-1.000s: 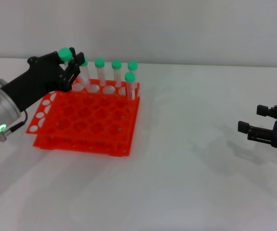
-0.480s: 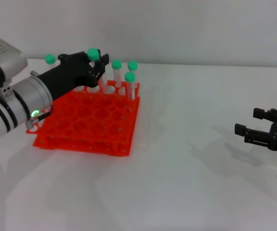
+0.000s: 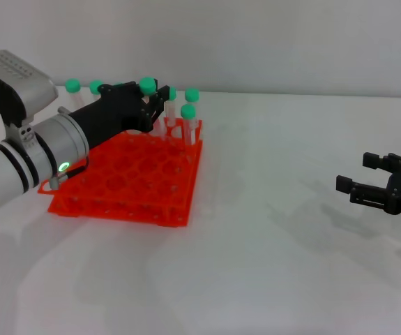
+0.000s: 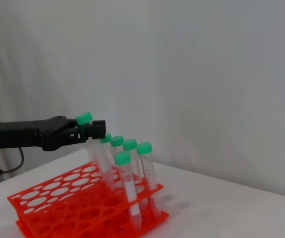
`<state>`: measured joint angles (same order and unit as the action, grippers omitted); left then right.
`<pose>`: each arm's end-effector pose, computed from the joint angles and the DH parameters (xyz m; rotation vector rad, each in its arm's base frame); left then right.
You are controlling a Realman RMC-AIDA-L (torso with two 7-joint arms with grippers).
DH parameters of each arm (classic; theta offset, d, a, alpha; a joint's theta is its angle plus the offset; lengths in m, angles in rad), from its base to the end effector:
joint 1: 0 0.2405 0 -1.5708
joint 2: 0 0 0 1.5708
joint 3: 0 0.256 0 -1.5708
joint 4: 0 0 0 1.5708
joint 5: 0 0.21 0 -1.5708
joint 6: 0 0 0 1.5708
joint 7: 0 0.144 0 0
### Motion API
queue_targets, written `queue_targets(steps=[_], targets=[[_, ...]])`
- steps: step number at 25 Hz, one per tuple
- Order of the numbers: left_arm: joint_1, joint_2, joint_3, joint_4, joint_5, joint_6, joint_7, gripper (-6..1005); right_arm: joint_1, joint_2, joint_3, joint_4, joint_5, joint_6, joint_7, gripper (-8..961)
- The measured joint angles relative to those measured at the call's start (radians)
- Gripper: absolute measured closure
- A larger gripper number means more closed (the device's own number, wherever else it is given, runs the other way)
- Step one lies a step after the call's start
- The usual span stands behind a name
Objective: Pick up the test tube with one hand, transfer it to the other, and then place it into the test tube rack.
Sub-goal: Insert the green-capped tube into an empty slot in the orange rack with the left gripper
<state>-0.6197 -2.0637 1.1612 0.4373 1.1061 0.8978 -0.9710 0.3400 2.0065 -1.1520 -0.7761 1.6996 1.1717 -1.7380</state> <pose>-0.2387 0.4141 -0.0198 -2.1977 -0.5107 -0.7161 0.2768 0.3470 0.0216 -2.3958 0.6582 0.7170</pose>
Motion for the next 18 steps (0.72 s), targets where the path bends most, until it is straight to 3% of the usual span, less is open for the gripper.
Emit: queue_targets(steps=[18], targets=[[-0.058, -0.003, 0.0, -0.055, 0.032, -0.06, 0.001, 782, 0.008, 0.003, -0.014, 0.0, 0.003, 0.002, 0.013, 94]])
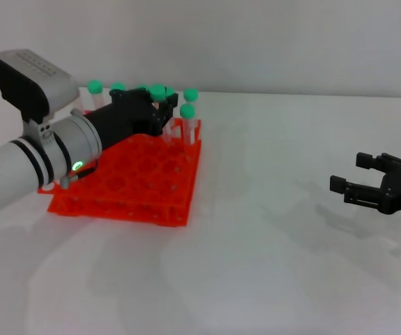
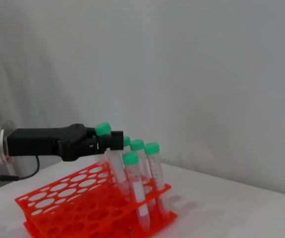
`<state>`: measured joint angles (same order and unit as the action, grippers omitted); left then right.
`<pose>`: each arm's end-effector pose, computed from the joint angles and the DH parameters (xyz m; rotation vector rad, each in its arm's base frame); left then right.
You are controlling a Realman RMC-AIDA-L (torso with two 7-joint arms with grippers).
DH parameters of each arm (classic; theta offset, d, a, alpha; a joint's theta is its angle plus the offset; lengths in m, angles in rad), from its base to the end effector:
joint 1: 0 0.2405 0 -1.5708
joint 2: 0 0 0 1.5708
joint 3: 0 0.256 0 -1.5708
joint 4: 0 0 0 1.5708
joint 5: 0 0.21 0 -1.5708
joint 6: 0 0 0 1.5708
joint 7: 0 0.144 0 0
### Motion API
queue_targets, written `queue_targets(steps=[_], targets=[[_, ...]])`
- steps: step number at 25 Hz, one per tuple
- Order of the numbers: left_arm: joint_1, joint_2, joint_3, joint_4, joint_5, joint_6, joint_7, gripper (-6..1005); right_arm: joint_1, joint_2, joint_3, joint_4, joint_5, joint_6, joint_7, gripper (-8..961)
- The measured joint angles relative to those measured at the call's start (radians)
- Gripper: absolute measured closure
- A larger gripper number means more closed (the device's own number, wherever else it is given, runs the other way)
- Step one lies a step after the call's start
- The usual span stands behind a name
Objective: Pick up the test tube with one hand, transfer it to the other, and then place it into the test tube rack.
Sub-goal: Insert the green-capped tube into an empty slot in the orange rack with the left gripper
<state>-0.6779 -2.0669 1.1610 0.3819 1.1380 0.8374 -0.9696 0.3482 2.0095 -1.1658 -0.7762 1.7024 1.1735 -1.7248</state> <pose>-0.2348 0.4222 -0.0325 -2.2268 -0.5253 -0.6413 0.2718 0.3480 0.0177 -2.4121 0.6642 0.7288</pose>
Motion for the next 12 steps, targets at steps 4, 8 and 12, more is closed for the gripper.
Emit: queue_targets(steps=[4, 8, 12], targets=[[-0.013, -0.004, 0.0, -0.029, 0.011, 0.0, 0.003, 782, 0.001, 0.0, 0.0, -0.001, 0.0, 0.0, 0.0, 94], [-0.013, -0.007, 0.0, -0.033, 0.011, 0.002, 0.008, 782, -0.001, 0.0, 0.0, -0.002, 0.0, 0.0, 0.0, 94], [-0.008, -0.008, -0.004, -0.027, 0.001, 0.005, 0.006, 741, -0.004, -0.001, 0.0, -0.001, -0.002, 0.0, -0.001, 93]])
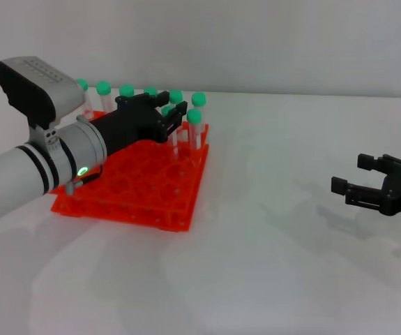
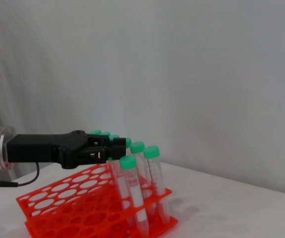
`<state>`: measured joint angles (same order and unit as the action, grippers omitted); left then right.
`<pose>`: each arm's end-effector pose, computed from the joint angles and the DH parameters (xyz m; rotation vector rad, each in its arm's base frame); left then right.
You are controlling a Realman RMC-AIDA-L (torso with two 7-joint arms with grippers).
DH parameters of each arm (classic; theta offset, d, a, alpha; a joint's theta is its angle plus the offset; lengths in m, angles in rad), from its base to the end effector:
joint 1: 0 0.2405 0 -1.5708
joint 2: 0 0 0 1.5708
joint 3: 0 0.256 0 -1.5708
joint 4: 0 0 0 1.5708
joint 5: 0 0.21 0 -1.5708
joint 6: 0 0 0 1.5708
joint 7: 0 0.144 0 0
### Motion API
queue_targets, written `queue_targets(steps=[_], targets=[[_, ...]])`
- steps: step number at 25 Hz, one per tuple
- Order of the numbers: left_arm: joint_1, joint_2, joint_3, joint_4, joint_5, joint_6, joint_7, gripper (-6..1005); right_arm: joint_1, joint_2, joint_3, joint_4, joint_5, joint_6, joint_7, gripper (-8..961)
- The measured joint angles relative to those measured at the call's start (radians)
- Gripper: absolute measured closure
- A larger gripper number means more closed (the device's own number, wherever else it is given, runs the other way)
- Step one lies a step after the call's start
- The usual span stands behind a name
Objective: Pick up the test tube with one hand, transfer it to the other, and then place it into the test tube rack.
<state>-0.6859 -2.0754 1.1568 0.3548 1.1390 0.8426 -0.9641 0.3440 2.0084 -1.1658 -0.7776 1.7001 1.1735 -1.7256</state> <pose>-0.2351 0.4187 -0.0403 -2.2400 -0.5461 -0.6433 0.2734 0.3470 0.0181 -2.4115 0.6653 0.7231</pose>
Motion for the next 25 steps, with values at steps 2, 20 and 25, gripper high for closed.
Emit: queue_targets(steps=[2, 20, 25], targets=[[0.0, 0.0, -0.002, 0.001, -0.001, -0.003, -0.002, 658, 0.0, 0.0, 0.0, 0.0, -0.003, 0.0, -0.001, 93], [0.374, -0.01, 0.003, 0.033, -0.366, 0.434, 0.301, 210, -0.04, -0.012, 0.07, -0.001, -0.008, 0.056, -0.054, 94], [0.437, -0.011, 0.003, -0.1, -0.502, 0.586, 0.391, 212, -0.083, -0.008, 0.165, 0.017, -0.001, 0.121, -0.177, 94]])
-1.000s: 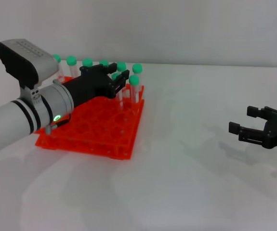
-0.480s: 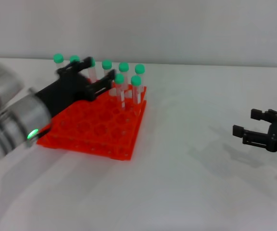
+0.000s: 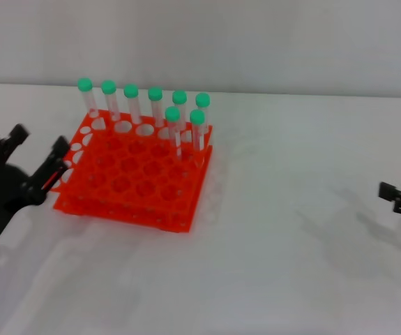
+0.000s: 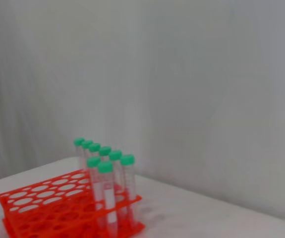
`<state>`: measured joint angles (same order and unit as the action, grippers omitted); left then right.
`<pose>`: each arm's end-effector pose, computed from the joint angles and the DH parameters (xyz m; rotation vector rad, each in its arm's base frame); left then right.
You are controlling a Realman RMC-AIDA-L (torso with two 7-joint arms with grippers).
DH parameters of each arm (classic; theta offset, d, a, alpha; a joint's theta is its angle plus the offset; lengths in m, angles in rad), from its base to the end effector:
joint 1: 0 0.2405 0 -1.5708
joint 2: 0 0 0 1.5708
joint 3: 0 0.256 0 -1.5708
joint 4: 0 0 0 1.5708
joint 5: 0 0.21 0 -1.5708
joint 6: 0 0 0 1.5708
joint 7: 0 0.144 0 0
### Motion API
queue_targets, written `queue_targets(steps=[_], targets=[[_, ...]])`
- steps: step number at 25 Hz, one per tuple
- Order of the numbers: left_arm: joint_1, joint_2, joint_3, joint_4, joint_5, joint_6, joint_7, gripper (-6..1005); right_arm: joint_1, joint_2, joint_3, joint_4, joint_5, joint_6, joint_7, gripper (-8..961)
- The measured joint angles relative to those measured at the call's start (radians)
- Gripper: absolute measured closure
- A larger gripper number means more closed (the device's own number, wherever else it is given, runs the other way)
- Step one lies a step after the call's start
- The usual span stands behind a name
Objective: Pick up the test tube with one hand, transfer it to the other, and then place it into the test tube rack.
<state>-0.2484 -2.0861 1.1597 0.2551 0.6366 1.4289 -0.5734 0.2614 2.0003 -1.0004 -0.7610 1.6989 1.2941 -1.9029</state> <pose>-0.3283 0.2781 0.0099 -1.7706 -0.4938 -0.9933 0.3070 0.3199 0.0494 -2.3174 0.5470 0.7306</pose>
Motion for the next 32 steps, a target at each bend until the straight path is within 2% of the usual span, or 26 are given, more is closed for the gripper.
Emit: queue_targets(steps=[6, 11, 15, 20, 25, 28, 29, 32], targets=[[0.008, -0.002, 0.0, -0.134, -0.073, 0.04, 0.021, 213, 0.002, 0.002, 0.201, 0.187, 0.006, 0.112, -0.221, 96], [0.012, -0.003, -0.004, -0.163, -0.08, 0.037, 0.04, 216, 0.002, 0.002, 0.328, 0.31, 0.016, 0.137, -0.364, 116], [0.008, -0.003, -0.006, -0.167, -0.133, 0.04, 0.099, 220, 0.001, 0.003, 0.482, 0.415, 0.104, 0.136, -0.431, 153], [-0.026, -0.003, -0.006, -0.166, -0.243, 0.033, 0.142, 223, -0.014, 0.001, 0.666, 0.449, 0.148, 0.169, -0.481, 198], [-0.05, -0.002, -0.006, -0.165, -0.342, 0.028, 0.183, 226, -0.01, 0.002, 0.779, 0.454, 0.15, 0.172, -0.521, 244], [-0.05, 0.0, -0.006, -0.157, -0.39, 0.041, 0.252, 226, -0.009, 0.002, 0.812, 0.472, 0.16, 0.176, -0.538, 387], [-0.051, 0.002, -0.006, -0.152, -0.408, 0.048, 0.273, 225, -0.007, 0.003, 0.868, 0.519, 0.185, 0.195, -0.592, 434], [-0.051, 0.004, -0.006, -0.135, -0.484, 0.065, 0.306, 224, -0.009, 0.003, 0.912, 0.553, 0.198, 0.221, -0.646, 576]])
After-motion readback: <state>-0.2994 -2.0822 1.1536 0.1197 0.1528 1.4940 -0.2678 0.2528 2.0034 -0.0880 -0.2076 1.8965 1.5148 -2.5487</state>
